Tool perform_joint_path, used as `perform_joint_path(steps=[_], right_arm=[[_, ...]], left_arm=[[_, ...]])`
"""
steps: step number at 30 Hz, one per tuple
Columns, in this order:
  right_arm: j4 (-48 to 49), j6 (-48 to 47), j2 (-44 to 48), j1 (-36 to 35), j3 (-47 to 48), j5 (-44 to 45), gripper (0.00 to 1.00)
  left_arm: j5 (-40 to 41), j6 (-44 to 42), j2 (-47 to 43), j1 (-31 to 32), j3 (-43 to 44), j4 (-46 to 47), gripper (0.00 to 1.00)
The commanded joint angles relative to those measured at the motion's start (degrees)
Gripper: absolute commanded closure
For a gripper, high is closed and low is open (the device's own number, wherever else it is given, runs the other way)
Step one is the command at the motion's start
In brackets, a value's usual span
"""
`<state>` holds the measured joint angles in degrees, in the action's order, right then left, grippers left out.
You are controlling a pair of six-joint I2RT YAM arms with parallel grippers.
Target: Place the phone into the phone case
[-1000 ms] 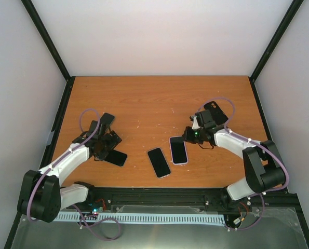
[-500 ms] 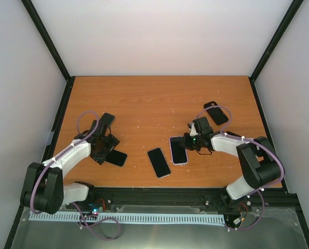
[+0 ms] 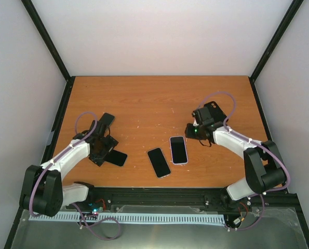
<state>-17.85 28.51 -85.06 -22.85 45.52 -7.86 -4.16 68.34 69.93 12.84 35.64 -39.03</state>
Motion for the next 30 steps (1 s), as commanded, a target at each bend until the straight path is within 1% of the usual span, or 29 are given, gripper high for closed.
perform_joint_path(steps=[1,3,7,13,16,20,30], right_arm=[[-4.4,-7.9,-1.1,1.6,6.8,13.7,0.67],[-5.0,-9.8,-2.6,3.2,9.3,17.0,0.66],[-4.5,-13.2,-5.5,7.2,14.5,20.6,0.62],[-4.2,-16.9,-14.2,13.6,22.6,17.6,0.55],[-4.0,-18.7,-18.5,14.9,25.4,15.9,0.54],[-5.9,-20.9,-23.8,15.7,29.4,17.2,0.54],[-7.8,-25.2,-31.0,17.2,32.5,17.7,0.54]], left_arm=[[1.4,1.3,-2.7,-0.7,1.3,-3.1,0.00],[1.8,1.2,-3.5,-0.6,1.4,-4.0,0.00],[2.1,0.9,-4.8,-0.6,1.2,-5.2,0.00],[1.0,0.9,-6.3,-0.6,-0.3,-4.2,0.01],[0.5,0.9,-6.4,-0.6,-0.5,-4.0,0.00],[0.1,0.5,-6.3,-0.6,-0.4,-3.7,0.01],[-2.2,0.0,-6.0,-0.6,-0.7,-1.9,0.01]])
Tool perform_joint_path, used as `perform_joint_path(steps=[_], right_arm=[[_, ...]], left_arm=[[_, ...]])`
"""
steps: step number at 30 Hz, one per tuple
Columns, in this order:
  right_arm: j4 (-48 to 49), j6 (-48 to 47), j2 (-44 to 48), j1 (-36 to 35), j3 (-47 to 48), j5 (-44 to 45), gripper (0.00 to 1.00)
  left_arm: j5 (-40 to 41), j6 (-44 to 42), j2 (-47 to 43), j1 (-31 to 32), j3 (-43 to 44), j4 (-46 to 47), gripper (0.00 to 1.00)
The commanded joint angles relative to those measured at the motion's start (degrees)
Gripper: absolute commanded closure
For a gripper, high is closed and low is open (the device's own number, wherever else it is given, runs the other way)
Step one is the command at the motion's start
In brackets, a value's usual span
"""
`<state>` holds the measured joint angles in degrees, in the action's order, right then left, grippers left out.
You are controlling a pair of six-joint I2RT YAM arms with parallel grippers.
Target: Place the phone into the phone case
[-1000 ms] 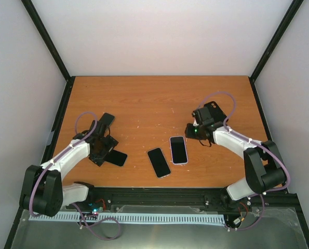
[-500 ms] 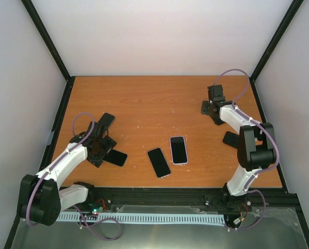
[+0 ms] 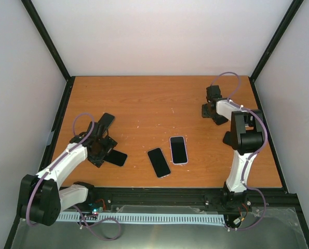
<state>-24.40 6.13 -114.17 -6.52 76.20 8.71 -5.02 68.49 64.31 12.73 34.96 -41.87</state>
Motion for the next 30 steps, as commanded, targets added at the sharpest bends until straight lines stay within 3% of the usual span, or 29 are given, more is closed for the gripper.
perform_joint_path(steps=[1,8,21,30], right_arm=[[-1.4,-3.1,-2.3,0.9,2.1,0.9,0.54],[-2.7,-4.4,-5.2,0.9,4.3,1.9,0.57],[-2.5,-0.2,-0.6,0.9,0.5,-5.8,0.96],[-6.0,10.0,9.3,-1.0,-4.3,-12.4,0.97]], left_arm=[[-1.4,-0.2,-0.4,-0.5,-0.2,1.1,0.01],[-1.2,-0.5,-0.8,-0.5,-0.8,1.0,0.01],[0.2,0.4,0.2,-0.5,1.6,-0.3,0.01],[0.8,2.5,-0.3,-0.6,3.5,-1.9,0.00]])
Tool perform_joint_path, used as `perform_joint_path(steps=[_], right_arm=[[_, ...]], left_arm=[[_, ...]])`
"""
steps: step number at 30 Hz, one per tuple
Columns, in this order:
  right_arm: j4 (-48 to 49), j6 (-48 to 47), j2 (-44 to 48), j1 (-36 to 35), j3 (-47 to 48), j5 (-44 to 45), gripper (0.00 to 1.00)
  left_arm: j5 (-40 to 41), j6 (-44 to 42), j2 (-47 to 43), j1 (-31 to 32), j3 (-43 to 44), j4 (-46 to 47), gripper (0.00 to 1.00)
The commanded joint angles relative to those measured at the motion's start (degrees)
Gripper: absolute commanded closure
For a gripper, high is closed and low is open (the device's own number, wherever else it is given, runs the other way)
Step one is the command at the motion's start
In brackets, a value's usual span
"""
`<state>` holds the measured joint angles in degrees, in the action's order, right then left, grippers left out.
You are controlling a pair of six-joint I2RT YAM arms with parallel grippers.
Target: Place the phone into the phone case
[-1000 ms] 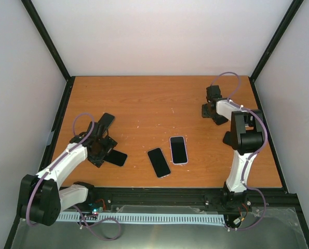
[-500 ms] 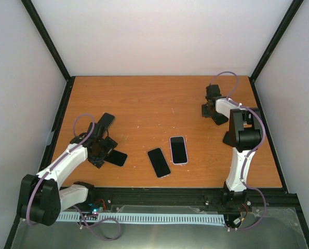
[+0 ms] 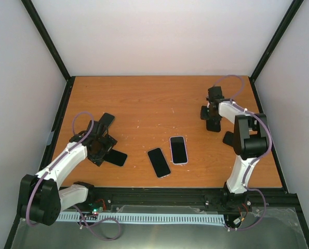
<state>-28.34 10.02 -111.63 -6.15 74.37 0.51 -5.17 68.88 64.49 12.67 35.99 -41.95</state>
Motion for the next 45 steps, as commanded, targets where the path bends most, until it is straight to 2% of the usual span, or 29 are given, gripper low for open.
perform_joint_path(steps=[1,6,13,18,22,26,32,37,45], right_arm=[[-1.6,7.3,8.6,-1.9,-4.0,-5.6,0.97],[2.0,14.1,18.0,-7.2,-10.8,-11.3,0.97],[11.8,26.0,23.2,-22.1,-16.1,-15.6,0.97],[18.8,30.6,19.6,-31.0,-15.3,-15.3,0.97],[21.0,35.1,14.8,-35.0,-11.1,-15.7,0.97],[28.7,42.7,10.5,-38.8,-10.8,-19.6,0.97],[35.7,50.1,5.0,-45.2,-9.3,-19.7,0.97],[34.6,50.9,4.3,-48.3,-9.7,-16.6,0.97],[27.0,47.4,4.4,-48.8,-12.1,-10.9,0.97]], left_arm=[[0.9,2.3,-0.5,-0.5,2.5,-1.9,0.00],[0.2,3.9,0.2,-0.6,3.0,-2.9,0.00],[-0.2,2.1,2.7,-2.3,3.0,-2.9,0.00],[-2.5,-0.9,4.2,-5.6,1.2,-1.0,0.00],[-2.6,-1.0,4.4,-5.9,0.6,-0.9,0.00],[-2.8,-0.7,4.3,-6.0,0.4,-1.1,0.01],[-2.7,-0.5,3.3,-6.0,-0.2,-1.4,0.01],[-3.0,-0.6,2.1,-6.0,-0.8,-1.6,0.01],[-4.2,-1.0,2.1,-6.0,-1.1,-0.5,0.01]])
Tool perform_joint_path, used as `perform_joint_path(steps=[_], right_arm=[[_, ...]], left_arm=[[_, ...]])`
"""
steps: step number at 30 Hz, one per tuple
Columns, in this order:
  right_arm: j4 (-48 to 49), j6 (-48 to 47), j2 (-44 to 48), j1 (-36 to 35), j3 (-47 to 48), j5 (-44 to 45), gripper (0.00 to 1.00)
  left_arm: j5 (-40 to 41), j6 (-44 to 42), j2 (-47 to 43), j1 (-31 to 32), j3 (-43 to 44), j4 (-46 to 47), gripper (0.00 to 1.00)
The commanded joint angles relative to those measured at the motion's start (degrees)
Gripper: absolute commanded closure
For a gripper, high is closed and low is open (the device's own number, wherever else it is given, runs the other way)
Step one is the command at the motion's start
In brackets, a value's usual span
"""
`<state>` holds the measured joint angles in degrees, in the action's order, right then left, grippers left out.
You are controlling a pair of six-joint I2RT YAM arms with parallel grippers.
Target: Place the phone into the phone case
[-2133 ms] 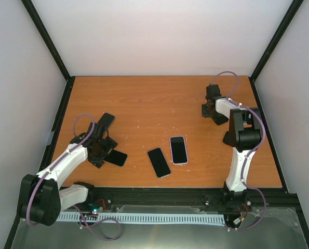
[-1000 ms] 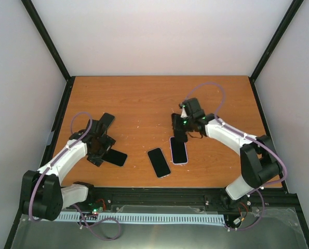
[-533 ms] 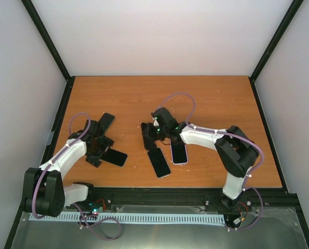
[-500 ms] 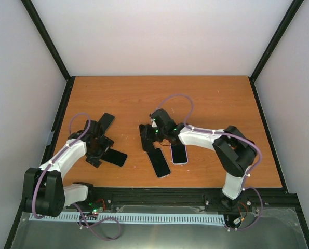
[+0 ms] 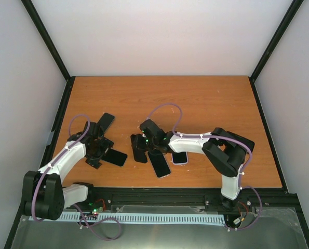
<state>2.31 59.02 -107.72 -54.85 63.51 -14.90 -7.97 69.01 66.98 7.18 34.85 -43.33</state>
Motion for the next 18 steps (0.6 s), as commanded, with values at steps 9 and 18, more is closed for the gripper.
perform_joint_path(steps=[9,18], right_arm=[[-12.9,-4.2,2.7,-0.1,-2.6,16.4,0.97],[-2.2,-1.7,1.5,-0.2,-4.4,6.4,0.89]], left_arm=[[-4.0,-0.8,2.1,-0.5,0.8,1.3,0.00],[-5.6,0.0,9.6,-0.5,1.9,1.7,0.00]])
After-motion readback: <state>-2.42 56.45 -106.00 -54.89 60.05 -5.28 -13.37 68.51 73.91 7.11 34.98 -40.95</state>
